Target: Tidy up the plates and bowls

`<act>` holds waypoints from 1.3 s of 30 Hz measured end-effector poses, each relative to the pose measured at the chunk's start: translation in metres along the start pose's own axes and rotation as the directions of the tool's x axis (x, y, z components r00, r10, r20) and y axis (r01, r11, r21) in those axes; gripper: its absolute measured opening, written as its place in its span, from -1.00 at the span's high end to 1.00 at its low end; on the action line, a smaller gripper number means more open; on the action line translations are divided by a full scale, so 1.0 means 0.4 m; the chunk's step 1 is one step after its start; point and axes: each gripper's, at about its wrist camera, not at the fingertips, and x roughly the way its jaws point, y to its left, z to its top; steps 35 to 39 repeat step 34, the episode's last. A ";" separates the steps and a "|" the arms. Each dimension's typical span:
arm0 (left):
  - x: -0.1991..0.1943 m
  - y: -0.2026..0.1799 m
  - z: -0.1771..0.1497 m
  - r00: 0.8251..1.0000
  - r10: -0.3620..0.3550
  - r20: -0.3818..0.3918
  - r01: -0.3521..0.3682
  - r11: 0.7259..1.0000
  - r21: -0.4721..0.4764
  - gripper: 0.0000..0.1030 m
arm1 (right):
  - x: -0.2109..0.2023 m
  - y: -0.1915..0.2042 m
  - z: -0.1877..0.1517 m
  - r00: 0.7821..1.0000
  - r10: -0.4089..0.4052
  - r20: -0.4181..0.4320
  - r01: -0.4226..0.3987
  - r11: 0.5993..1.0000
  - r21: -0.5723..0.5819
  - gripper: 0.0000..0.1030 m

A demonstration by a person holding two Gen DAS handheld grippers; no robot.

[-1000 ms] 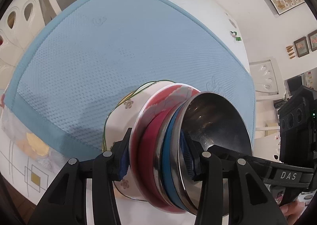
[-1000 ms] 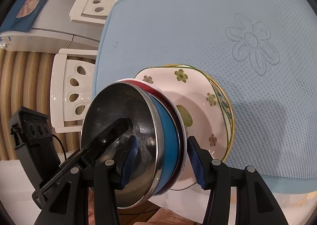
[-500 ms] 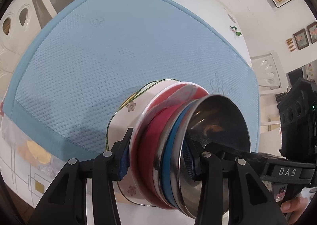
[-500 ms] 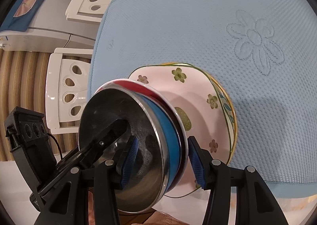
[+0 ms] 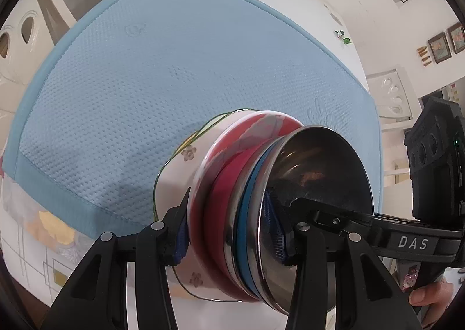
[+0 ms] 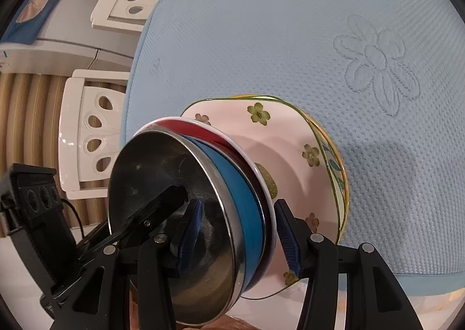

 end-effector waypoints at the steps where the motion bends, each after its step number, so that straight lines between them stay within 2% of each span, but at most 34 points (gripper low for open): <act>1: 0.001 -0.001 0.000 1.000 0.000 -0.004 0.000 1.000 0.005 0.20 | 0.001 0.000 0.000 1.000 -0.002 -0.001 0.002 1.000 0.001 0.02; 4: 0.001 -0.008 0.005 1.000 0.011 -0.021 -0.011 1.000 0.014 0.20 | -0.007 -0.001 0.000 1.000 -0.001 0.004 0.001 1.000 0.010 0.02; 8: -0.061 -0.016 0.006 1.000 0.019 -0.007 -0.019 0.998 0.062 0.20 | -0.095 -0.002 -0.030 0.994 0.002 0.108 0.004 0.998 -0.062 0.00; 11: -0.152 -0.010 -0.008 0.997 0.064 0.041 -0.068 0.993 0.101 0.09 | -0.177 -0.006 -0.088 0.984 -0.029 0.176 0.049 0.993 -0.109 -0.14; 12: -0.195 -0.011 -0.027 0.995 0.082 0.054 -0.088 0.988 0.125 0.04 | -0.207 0.003 -0.125 0.977 -0.065 0.201 0.093 0.987 -0.130 -0.33; 13: -0.221 -0.017 -0.047 0.989 0.123 0.079 -0.134 0.979 0.156 -0.43 | -0.228 0.018 -0.157 0.966 -0.102 0.237 0.141 0.978 -0.153 -0.57; 14: -0.245 -0.025 -0.075 0.976 0.179 0.126 -0.201 0.961 0.189 -0.95 | -0.250 0.041 -0.204 0.943 -0.132 0.306 0.201 0.958 -0.205 -0.99; 15: -0.258 -0.034 -0.112 0.953 0.230 0.198 -0.273 0.935 0.227 -1.00 | -0.268 0.073 -0.269 0.899 -0.116 0.423 0.255 0.923 -0.289 -1.00; 16: -0.244 -0.040 -0.148 0.940 0.249 0.235 -0.309 0.913 0.268 -0.99 | -0.270 0.094 -0.317 0.862 -0.094 0.498 0.297 0.890 -0.347 -1.00; 17: -0.208 -0.031 -0.173 0.945 0.239 0.223 -0.296 0.914 0.278 -0.99 | -0.252 0.115 -0.377 0.802 -0.077 0.592 0.368 0.845 -0.388 -1.00; 18: -0.181 -0.017 -0.181 0.953 0.233 0.194 -0.278 0.926 0.254 -0.99 | -0.231 0.122 -0.396 0.781 -0.089 0.619 0.403 0.828 -0.390 -1.00; 19: -0.135 0.013 -0.184 0.968 0.218 0.127 -0.241 0.949 0.201 -0.99 | -0.206 0.129 -0.401 0.782 -0.107 0.615 0.421 0.818 -0.393 -1.00; 20: -0.090 0.038 -0.183 0.978 0.202 0.048 -0.207 0.965 0.161 -0.99 | -0.165 0.131 -0.400 0.802 -0.133 0.583 0.426 0.811 -0.402 -1.00; 21: -0.063 0.050 -0.178 0.981 0.193 0.008 -0.192 0.970 0.148 -0.99 | -0.141 0.134 -0.394 0.817 -0.153 0.557 0.431 0.804 -0.410 -1.00; 23: -0.048 0.062 -0.167 0.981 0.195 0.008 -0.194 0.970 0.148 -0.99 | -0.105 0.127 -0.380 0.840 -0.199 0.505 0.441 0.793 -0.421 -1.00; 27: -0.048 0.045 -0.161 0.966 0.249 0.072 -0.259 0.943 0.208 -0.99 | -0.080 0.110 -0.361 0.871 -0.179 0.458 0.391 0.817 -0.424 -1.00; 32: -0.043 0.015 -0.163 0.961 0.263 0.086 -0.277 0.922 0.271 -0.99 | -0.078 0.113 -0.348 0.869 -0.181 0.461 0.390 0.824 -0.411 -1.00; 39: -0.051 0.006 -0.156 0.963 0.251 0.097 -0.269 0.919 0.288 -0.99 | -0.075 0.117 -0.344 0.871 -0.184 0.456 0.390 0.823 -0.413 -1.00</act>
